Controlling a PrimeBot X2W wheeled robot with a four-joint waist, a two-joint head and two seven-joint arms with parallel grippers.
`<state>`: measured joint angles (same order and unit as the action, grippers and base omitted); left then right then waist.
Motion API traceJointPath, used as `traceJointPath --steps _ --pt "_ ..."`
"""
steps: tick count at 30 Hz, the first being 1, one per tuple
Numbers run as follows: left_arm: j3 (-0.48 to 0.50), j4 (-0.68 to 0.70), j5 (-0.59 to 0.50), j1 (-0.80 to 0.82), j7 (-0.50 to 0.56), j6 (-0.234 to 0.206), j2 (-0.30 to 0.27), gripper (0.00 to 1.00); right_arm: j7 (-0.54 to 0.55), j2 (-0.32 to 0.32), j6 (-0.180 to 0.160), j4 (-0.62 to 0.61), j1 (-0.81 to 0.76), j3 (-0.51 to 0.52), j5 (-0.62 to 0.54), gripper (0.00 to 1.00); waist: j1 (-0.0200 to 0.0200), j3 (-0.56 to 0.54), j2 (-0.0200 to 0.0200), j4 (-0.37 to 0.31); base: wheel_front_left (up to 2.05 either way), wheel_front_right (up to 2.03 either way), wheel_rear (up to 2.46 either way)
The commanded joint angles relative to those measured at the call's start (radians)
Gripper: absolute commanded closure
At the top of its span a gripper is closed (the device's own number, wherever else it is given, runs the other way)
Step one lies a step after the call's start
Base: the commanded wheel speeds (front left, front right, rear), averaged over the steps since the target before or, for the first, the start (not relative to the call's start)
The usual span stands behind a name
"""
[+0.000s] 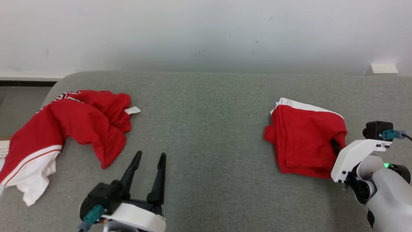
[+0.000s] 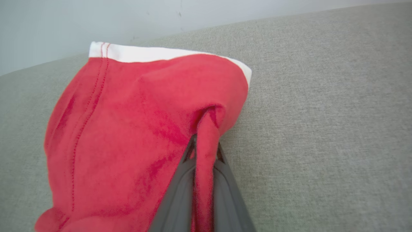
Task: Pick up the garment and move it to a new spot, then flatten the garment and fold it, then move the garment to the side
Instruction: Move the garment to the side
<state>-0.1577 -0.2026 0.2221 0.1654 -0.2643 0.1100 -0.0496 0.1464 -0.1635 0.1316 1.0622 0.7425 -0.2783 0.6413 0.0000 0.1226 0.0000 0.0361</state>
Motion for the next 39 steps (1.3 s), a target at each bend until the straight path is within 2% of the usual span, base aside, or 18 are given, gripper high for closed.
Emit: traceJointPath --steps 1,15,21,30,39 --pt "-0.005 -0.005 -0.001 0.002 0.0 0.004 -0.003 0.0 -0.012 -0.008 -0.002 0.005 0.017 -0.005 -0.006 1.0 0.0 -0.017 0.0 -0.032 0.0 0.0 0.0" --pt "-0.089 -0.038 -0.026 0.035 0.0 0.015 -0.004 0.0 -0.045 -0.032 -0.002 0.002 0.008 -0.07 0.061 1.0 0.0 -0.031 0.0 -0.255 0.0 0.0 0.0" --pt "-0.172 -0.054 -0.03 0.054 0.0 0.018 -0.004 0.0 -0.068 -0.053 -0.002 -0.034 -0.004 -0.095 0.098 1.0 0.0 -0.01 0.0 -0.299 0.0 0.0 0.0" --pt "-0.21 -0.044 -0.071 0.118 0.0 0.019 -0.013 0.0 -0.089 -0.139 -0.002 -0.08 0.076 -0.152 0.102 1.0 0.0 0.098 0.0 -0.278 0.0 0.0 0.0" --pt "-0.213 0.004 -0.104 0.204 0.0 0.018 -0.05 0.0 -0.105 -0.307 -0.002 -0.059 0.227 -0.2 0.046 1.0 0.0 0.289 0.0 -0.199 0.0 0.0 0.0"
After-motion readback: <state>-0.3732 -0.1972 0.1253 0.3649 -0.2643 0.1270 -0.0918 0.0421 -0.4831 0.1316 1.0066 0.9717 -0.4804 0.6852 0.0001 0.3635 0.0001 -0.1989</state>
